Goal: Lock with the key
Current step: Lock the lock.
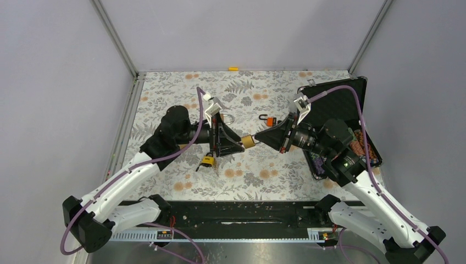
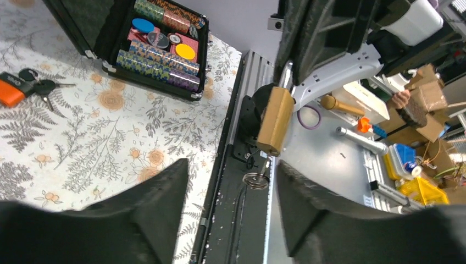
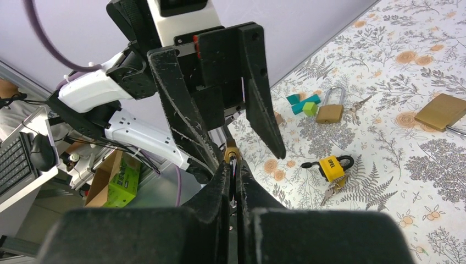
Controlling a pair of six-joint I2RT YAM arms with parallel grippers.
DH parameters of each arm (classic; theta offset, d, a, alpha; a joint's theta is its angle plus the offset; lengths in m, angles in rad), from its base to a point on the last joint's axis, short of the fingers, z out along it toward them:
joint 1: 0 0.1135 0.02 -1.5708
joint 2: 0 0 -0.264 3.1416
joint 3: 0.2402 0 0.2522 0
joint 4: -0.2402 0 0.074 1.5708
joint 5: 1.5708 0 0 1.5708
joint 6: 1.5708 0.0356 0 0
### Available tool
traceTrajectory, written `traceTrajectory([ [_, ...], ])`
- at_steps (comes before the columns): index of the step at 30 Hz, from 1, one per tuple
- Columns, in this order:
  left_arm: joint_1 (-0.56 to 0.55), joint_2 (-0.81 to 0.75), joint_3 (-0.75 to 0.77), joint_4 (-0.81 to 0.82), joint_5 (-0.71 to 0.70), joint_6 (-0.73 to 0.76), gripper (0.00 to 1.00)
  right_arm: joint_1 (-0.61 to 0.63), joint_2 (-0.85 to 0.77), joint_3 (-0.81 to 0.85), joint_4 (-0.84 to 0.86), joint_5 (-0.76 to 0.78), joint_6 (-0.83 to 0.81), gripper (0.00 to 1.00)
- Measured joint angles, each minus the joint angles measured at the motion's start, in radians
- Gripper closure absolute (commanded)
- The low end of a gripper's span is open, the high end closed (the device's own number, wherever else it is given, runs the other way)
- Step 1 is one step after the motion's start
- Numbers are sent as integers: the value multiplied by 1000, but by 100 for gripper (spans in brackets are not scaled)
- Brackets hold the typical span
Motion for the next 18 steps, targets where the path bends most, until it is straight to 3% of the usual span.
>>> traceTrajectory([
  [8, 0, -16, 0, 8, 62, 30, 97, -5, 1, 0, 14, -1, 8, 100],
  [18, -1, -46, -2, 6, 39, 55, 100, -13, 2, -2, 29, -2, 22, 100],
])
